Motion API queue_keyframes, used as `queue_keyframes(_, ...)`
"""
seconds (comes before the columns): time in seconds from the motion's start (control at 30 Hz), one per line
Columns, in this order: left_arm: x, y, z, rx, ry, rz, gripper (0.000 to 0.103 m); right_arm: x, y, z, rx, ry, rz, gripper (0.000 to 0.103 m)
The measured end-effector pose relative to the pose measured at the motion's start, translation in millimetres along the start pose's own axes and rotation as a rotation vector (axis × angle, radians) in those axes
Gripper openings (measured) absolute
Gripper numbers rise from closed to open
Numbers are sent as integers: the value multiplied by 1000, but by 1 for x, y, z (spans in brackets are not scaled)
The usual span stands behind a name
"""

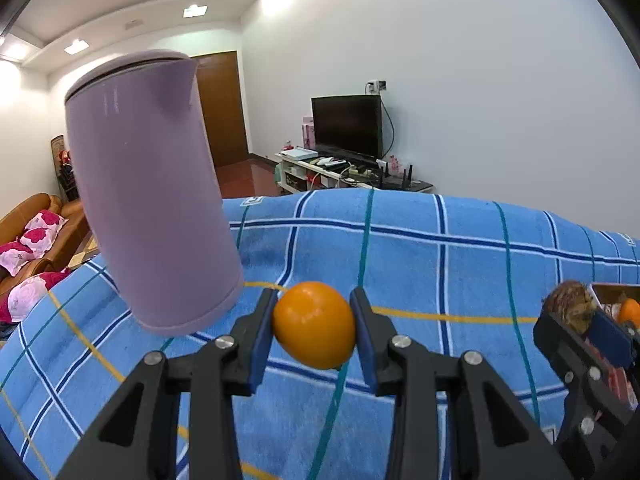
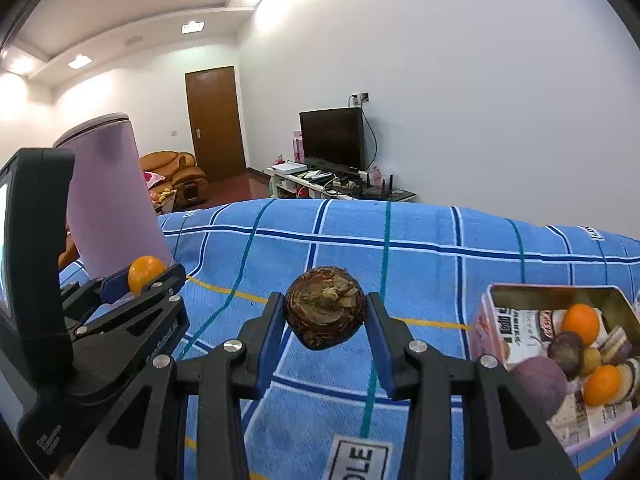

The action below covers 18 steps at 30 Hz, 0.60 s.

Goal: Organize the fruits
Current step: 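Lift and hold the mangosteen and small orange above the table with both tools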

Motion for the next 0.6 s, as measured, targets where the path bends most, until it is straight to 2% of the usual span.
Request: queue_keyframes(0.6,1,-17,-36,-44,-10,-17,39,-2,-13,-30,-22,-25,-5,43)
Point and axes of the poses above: each gripper's, at about its wrist camera, not at the fingertips, and z roughly the way its jaws point, x to its left, y to its top, the point moved 2 cm from there along z, roughly the way its jaws point, and after that the axes turned 1 degree about x, right-handed, at the moved point
